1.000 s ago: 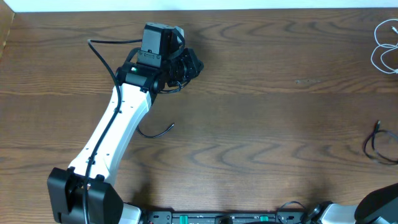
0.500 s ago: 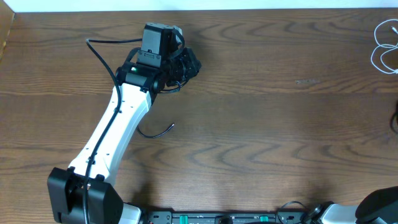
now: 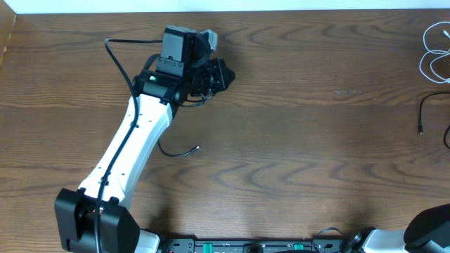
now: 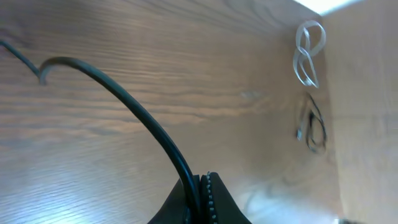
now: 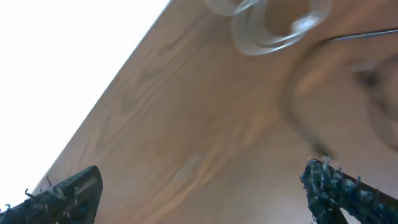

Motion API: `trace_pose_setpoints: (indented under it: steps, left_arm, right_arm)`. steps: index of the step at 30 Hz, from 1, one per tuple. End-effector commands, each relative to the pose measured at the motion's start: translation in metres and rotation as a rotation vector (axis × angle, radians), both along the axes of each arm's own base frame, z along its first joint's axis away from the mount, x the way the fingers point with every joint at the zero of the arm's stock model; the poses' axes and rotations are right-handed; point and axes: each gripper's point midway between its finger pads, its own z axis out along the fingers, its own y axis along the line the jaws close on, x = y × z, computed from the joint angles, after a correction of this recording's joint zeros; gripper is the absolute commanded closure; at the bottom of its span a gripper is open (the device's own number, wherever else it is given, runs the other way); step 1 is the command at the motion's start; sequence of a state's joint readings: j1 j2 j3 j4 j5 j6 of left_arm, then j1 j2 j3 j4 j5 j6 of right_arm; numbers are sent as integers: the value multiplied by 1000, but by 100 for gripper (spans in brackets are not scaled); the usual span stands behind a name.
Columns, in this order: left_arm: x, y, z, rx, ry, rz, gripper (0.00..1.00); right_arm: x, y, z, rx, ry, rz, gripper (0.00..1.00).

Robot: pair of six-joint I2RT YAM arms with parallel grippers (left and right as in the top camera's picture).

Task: Untangle cables

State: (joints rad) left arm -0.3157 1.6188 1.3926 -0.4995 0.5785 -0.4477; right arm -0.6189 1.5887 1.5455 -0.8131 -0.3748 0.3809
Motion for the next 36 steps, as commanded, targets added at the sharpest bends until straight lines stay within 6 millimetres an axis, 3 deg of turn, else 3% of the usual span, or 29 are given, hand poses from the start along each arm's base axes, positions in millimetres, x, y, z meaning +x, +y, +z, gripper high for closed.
trace_pose_setpoints:
  steps: [1,5,6,10,11,14,17,19,22,24,27,31,36]
  left_arm:
    - [-24,-49,-6,-61,5,-200,92]
    - [-49,-102,4,-117,-55,-348,92]
    - [-55,-114,8,-128,-80,-378,84]
    - [-75,-149,28,-178,-159,-466,30]
    - [-77,-153,31,-184,-170,-476,20]
    - [-71,-150,42,-206,-159,-440,16]
    - [-60,-137,49,-240,-124,-406,15]
    - [-57,-124,40,-222,-71,-381,16]
    - [-51,-93,7,-91,22,-294,18]
    - [-44,-59,-23,72,96,-160,18]
    - [-35,-11,-52,303,134,4,17]
    - [-29,27,-64,477,131,122,12]
    - [-21,50,-65,536,128,192,10]
  right_arm:
    - [17,44,7,12,-40,190,1]
    - [19,52,7,18,-39,206,1]
    - [19,53,6,22,-37,204,1]
    - [14,59,1,44,-5,211,1]
    - [12,62,-1,49,7,220,1]
    - [10,79,-8,39,42,286,1]
    - [9,97,-20,48,97,335,1]
    - [9,116,-31,56,138,400,1]
    - [11,146,-50,59,196,512,1]
    - [13,168,-64,81,239,572,1]
    - [18,203,-81,121,260,691,1]
    - [18,245,-105,145,297,848,1]
    - [-3,270,-137,145,460,920,3]
